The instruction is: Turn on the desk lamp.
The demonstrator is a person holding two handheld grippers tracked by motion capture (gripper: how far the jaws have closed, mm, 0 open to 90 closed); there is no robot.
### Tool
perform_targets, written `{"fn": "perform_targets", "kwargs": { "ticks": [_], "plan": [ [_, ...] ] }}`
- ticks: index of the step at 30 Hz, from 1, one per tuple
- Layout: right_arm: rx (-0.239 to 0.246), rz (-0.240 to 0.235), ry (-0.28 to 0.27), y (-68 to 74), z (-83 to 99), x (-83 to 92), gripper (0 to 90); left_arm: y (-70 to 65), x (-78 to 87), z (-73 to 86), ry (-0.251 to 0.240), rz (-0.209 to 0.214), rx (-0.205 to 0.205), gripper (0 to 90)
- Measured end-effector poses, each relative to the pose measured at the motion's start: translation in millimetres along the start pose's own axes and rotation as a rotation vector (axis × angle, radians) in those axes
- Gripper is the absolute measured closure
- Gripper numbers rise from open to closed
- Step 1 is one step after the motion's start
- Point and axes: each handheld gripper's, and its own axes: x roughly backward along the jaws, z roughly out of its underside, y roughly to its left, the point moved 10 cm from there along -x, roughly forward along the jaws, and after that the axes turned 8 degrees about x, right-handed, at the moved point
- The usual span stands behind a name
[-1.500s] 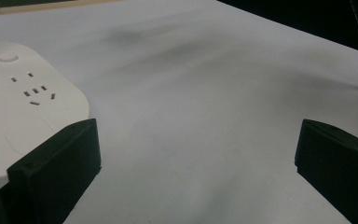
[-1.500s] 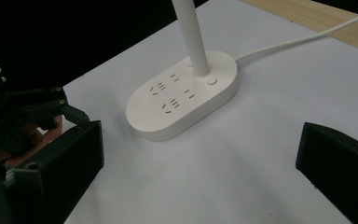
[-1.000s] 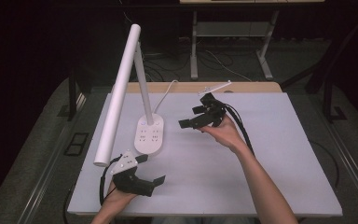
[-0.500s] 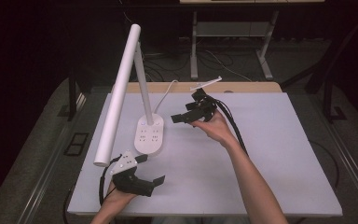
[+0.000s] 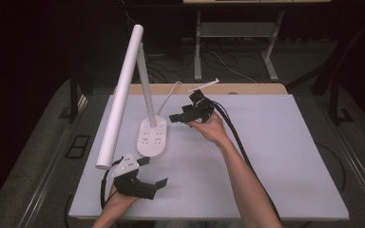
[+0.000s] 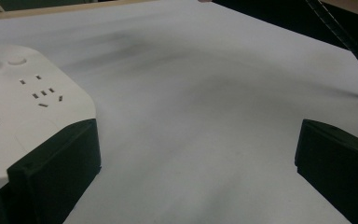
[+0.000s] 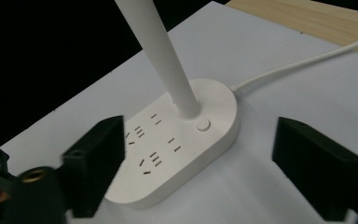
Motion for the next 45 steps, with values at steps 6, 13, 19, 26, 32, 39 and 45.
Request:
{"fn": "perform_targets", "kwargs": {
  "ticks": [6,13,19,26,32,39,45],
  "plan": [
    [0.010,0.033,-0.021,-2.8,-1.0,-6.4,45.2,0.1,0.0,0.3,0.002,-0.001,0.003,0.0],
    [0.001,0.044,-0.047,-4.3,-0.8,-19.3,58.4,0.0,0.3,0.0,0.000,0.001,-0.002,0.0],
    [0.003,0.058,-0.037,-2.8,-0.4,-31.3,63.9,0.2,0.4,-0.2,-0.002,0.001,0.001,0.0],
    [-0.009,0.005,-0.042,7.3,-5.5,-50.3,84.9,0.4,0.8,0.3,0.001,0.000,0.001,0.0],
    [-0.015,0.000,-0.026,8.7,-5.3,-62.7,89.2,0.3,1.3,0.5,0.003,0.004,0.000,0.0],
    [-0.033,0.004,-0.011,6.7,-2.3,-75.9,89.2,-0.4,0.8,0.1,-0.003,0.005,0.005,0.0],
    [-0.044,0.006,0.008,2.0,6.4,-86.9,89.2,0.3,1.1,-0.2,-0.003,0.006,0.004,0.0]
  ]
}}
